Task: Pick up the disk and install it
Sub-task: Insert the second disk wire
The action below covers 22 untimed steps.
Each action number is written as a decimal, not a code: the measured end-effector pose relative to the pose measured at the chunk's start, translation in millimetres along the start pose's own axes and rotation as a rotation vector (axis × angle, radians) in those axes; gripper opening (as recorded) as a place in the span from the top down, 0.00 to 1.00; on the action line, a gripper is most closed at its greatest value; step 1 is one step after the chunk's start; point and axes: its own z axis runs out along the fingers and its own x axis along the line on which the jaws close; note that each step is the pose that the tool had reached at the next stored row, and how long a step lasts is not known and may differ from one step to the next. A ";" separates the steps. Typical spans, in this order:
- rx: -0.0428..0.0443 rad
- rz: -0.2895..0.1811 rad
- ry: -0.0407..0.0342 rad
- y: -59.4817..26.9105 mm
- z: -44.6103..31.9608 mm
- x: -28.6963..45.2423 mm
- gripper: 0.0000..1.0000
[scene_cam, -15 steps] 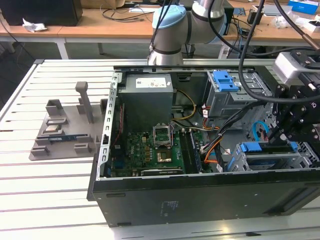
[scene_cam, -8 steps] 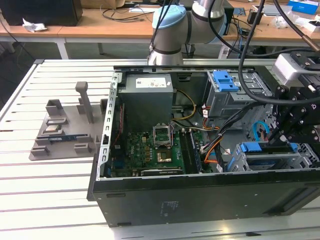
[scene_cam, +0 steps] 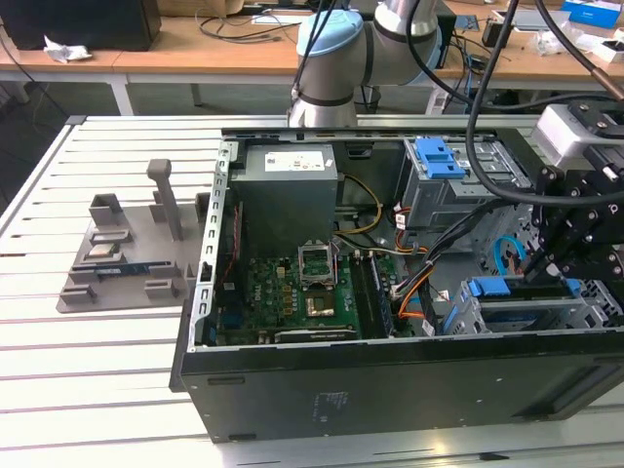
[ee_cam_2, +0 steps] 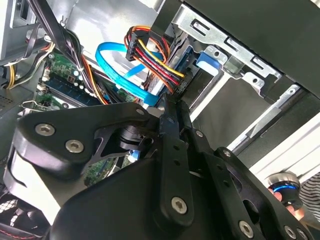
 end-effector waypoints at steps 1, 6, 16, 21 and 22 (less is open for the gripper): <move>0.0000 0.000 -0.0019 0.0 -0.1 0.0 0.84; 0.0002 -0.001 -0.0086 0.0 0.0 0.6 0.84; 0.0002 0.000 -0.0089 -0.1 2.7 5.3 0.84; 0.0002 -0.001 -0.0094 -0.2 2.9 5.3 0.84; 0.0002 -0.001 -0.0096 -0.3 3.0 5.3 0.84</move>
